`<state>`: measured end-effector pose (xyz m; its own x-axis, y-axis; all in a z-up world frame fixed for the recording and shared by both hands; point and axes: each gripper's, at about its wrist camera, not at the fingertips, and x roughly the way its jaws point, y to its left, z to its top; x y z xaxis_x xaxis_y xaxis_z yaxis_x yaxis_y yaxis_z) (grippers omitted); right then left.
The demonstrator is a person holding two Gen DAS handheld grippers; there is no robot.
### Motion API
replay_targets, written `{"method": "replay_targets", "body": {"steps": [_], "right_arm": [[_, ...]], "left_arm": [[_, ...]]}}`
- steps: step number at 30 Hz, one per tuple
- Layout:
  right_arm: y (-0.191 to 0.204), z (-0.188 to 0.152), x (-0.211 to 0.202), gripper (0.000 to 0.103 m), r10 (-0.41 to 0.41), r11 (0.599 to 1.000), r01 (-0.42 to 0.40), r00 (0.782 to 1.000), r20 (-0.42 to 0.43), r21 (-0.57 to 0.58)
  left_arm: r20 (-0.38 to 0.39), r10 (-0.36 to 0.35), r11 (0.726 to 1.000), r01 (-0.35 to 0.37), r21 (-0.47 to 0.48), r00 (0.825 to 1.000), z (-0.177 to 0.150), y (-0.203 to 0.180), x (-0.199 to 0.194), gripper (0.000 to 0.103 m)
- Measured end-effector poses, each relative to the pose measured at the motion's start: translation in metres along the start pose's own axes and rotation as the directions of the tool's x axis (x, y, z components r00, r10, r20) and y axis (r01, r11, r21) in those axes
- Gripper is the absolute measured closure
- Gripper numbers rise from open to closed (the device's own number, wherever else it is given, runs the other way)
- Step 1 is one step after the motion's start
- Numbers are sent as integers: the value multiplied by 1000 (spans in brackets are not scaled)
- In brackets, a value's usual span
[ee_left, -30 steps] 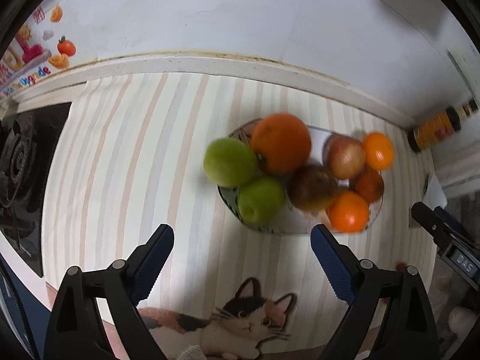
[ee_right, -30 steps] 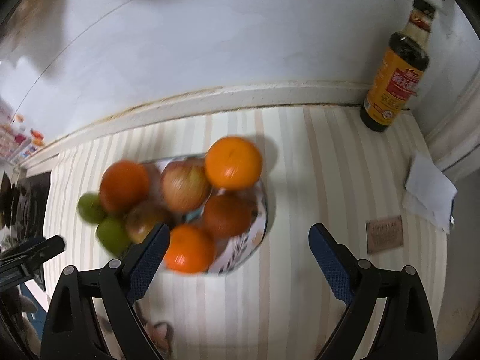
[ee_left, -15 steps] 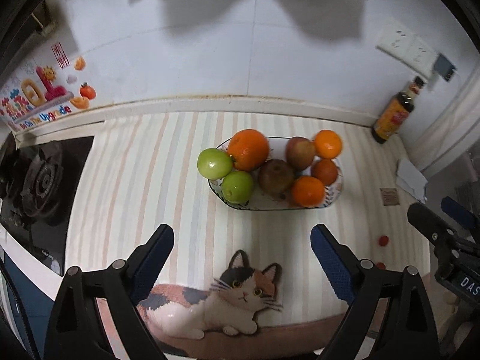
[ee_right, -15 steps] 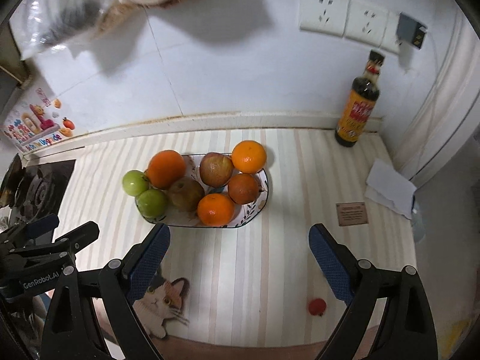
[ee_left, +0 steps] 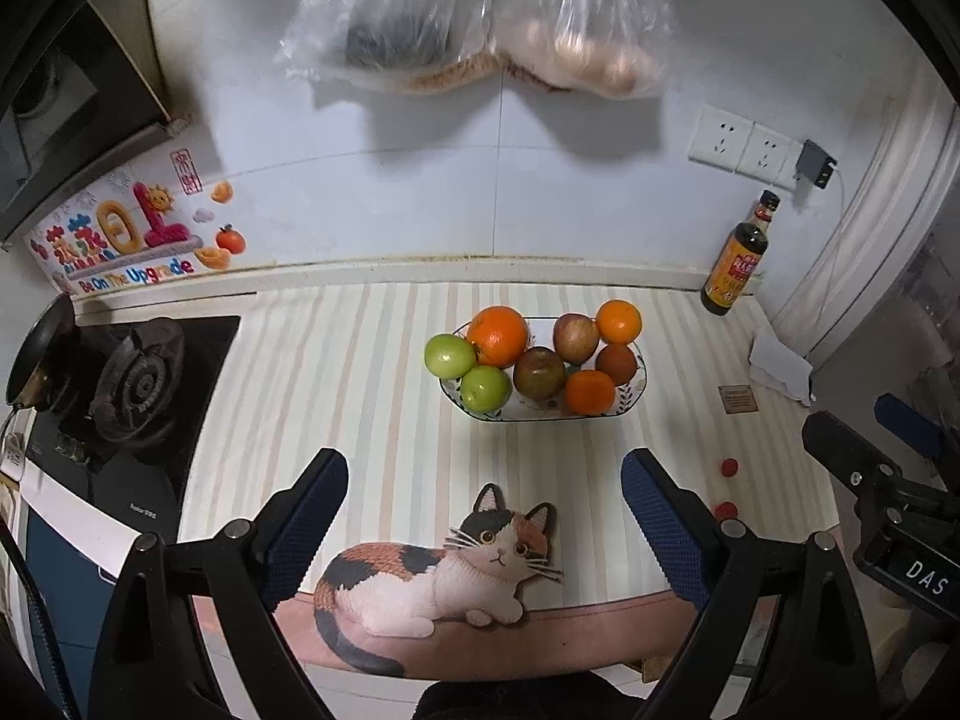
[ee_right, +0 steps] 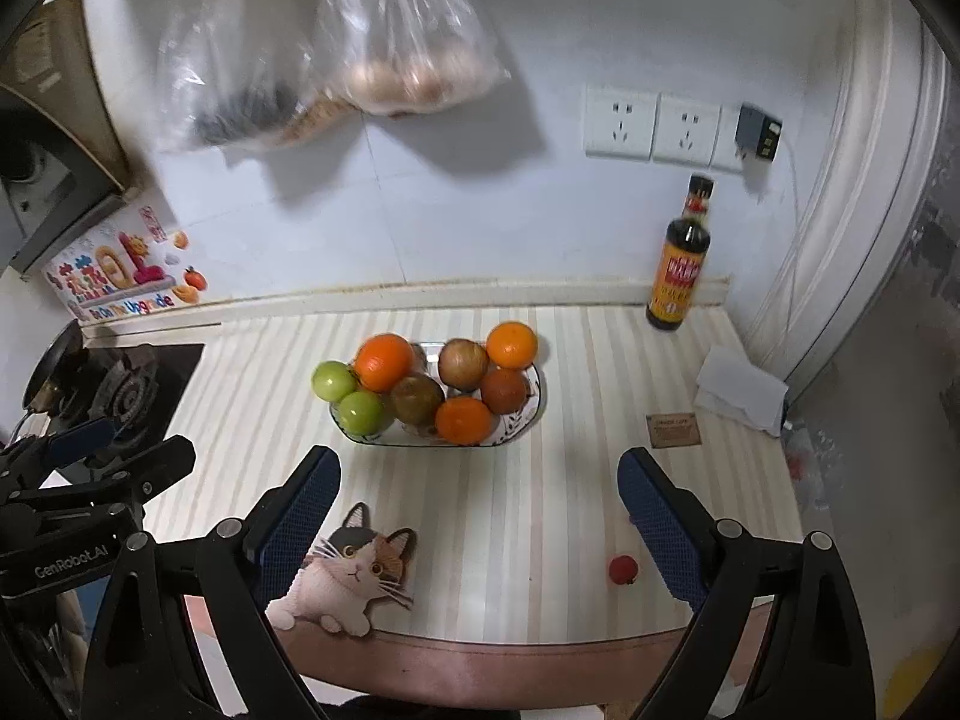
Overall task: Organize fruits
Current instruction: 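Withdraw both open tools from the plate, then grasp a cherry tomato with the right tool while the left tool grasps another cherry tomato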
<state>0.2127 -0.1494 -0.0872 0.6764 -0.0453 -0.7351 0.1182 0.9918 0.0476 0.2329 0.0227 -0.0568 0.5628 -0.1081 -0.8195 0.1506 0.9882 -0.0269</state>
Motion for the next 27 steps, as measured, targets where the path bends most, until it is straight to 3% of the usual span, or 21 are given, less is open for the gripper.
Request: {"method": "replay_targets", "body": {"steps": [13,20,22,27], "right_arm": [[19,-24,-53,7,0,1000,-1,999,41,5],[20,-32,-56,7,14,1000,-15,1000,27,27],[16,-34,-54,7,18,999,-19,1000,20,38],[-4,-34,-36,6,43,996,-42,999,-14,74]], "left_arm": [[48,-18,1000,17,8,999,-23,5,-37,10],[38,-33,999,32,16,999,-30,4,-37,9],[36,-31,999,30,23,999,-30,2,-35,1],[37,-20,1000,19,16,999,-23,-9,-20,0]]}}
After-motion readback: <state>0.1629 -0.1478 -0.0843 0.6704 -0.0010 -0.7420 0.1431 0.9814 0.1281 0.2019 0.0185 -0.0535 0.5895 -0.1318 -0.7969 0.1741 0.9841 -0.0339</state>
